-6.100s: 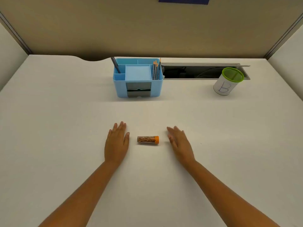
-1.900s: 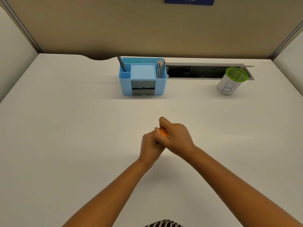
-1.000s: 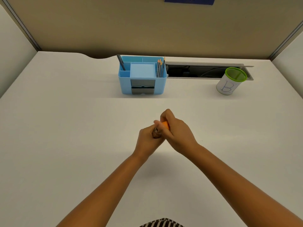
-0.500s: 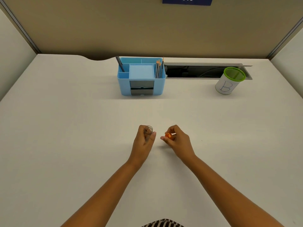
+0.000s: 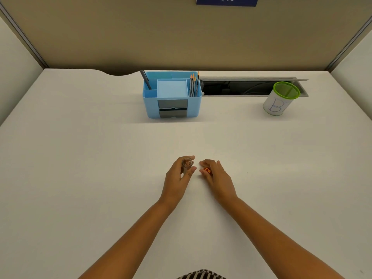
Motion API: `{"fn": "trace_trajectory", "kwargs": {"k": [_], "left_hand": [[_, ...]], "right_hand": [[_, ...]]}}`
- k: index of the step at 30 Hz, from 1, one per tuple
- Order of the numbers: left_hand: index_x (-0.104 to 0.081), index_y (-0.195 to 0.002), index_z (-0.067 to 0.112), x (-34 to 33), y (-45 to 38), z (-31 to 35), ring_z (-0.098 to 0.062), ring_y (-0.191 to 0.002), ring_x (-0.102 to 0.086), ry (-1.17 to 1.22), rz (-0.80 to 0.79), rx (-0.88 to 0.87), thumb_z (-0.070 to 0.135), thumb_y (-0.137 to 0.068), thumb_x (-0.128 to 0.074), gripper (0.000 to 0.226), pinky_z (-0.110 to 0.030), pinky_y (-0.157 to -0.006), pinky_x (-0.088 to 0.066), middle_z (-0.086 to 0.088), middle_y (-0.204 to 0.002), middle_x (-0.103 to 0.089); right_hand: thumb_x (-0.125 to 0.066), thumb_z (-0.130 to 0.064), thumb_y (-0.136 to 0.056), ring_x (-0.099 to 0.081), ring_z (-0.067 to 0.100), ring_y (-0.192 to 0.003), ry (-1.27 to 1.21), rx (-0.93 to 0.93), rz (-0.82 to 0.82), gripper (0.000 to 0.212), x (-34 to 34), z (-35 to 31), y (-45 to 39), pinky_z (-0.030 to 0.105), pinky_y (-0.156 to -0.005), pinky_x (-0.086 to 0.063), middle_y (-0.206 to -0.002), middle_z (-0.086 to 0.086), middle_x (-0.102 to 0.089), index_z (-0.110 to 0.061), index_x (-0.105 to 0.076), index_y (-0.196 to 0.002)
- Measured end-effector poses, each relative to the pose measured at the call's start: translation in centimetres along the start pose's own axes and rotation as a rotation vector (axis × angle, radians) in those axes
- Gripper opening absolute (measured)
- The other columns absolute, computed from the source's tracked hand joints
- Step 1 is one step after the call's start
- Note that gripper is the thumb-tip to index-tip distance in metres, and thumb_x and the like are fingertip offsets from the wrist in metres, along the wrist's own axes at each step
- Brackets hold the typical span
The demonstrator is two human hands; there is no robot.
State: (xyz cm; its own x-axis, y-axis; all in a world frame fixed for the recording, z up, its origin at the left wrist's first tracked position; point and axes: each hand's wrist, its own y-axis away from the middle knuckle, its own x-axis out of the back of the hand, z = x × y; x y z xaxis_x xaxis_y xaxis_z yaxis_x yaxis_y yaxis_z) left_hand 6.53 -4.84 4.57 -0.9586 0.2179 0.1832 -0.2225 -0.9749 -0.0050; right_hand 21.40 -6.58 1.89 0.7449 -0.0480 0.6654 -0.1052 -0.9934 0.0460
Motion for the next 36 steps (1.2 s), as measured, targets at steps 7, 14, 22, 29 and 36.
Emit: {"fn": "trace_trajectory", "kwargs": {"k": [7, 14, 22, 29, 36], "left_hand": [[-0.052, -0.115, 0.024, -0.4, 0.1, 0.4, -0.011, -0.106, -0.057, 0.002, -0.01, -0.011, 0.029, -0.088, -0.05, 0.027, -0.011, -0.089, -0.043, 0.001, -0.114, -0.062], [-0.041, -0.13, 0.026, -0.7, -0.4, 1.4, 0.005, -0.123, -0.04, -0.003, 0.004, -0.014, 0.042, -0.083, -0.043, 0.05, -0.015, -0.102, -0.032, 0.007, -0.139, -0.043], [-0.044, -0.12, 0.04, -1.0, -1.3, 2.0, -0.005, -0.134, -0.025, 0.008, 0.045, -0.057, 0.027, -0.09, -0.045, 0.032, -0.039, -0.111, -0.026, 0.014, -0.139, -0.039], [-0.041, -0.118, 0.042, -1.7, -1.9, 2.2, -0.01, -0.136, -0.025, -0.008, 0.001, -0.093, 0.036, -0.086, -0.046, 0.032, -0.035, -0.11, -0.026, 0.017, -0.139, -0.033], [-0.018, -0.136, 0.037, -1.4, -2.4, 0.1, -0.002, -0.13, -0.02, -0.215, -0.036, 0.011, 0.085, -0.061, -0.032, 0.09, -0.028, -0.105, -0.019, 0.014, -0.145, -0.023]], "right_hand": [[-0.041, -0.048, -0.09, -0.054, 0.003, -0.111, -0.058, -0.02, 0.057, 0.04, 0.3, -0.9, 0.4, 0.041, -0.113, -0.027, -0.113, -0.005, -0.063, -0.022, -0.047, -0.119], [-0.038, -0.046, -0.092, -0.061, 0.003, -0.088, -0.541, -0.214, 0.135, 0.025, 1.5, -5.9, 0.1, 0.006, -0.064, -0.046, -0.094, -0.016, -0.064, -0.032, -0.058, -0.095], [-0.051, -0.03, -0.091, -0.066, 0.024, -0.099, -1.36, -0.651, -0.143, 0.033, 2.5, -7.2, -0.3, 0.034, -0.082, -0.056, -0.11, 0.014, -0.068, -0.006, -0.056, -0.114], [-0.062, -0.008, -0.083, -0.065, 0.026, -0.096, -1.695, -0.795, -0.188, 0.02, 3.1, -7.3, -0.7, 0.031, -0.067, -0.061, -0.099, 0.023, -0.066, 0.005, -0.065, -0.098], [-0.061, -0.009, -0.084, -0.069, 0.026, -0.077, -1.868, -0.789, 0.083, 0.024, 6.3, -5.6, -3.4, 0.031, -0.062, -0.061, -0.079, 0.021, -0.069, 0.005, -0.059, -0.103]]}}
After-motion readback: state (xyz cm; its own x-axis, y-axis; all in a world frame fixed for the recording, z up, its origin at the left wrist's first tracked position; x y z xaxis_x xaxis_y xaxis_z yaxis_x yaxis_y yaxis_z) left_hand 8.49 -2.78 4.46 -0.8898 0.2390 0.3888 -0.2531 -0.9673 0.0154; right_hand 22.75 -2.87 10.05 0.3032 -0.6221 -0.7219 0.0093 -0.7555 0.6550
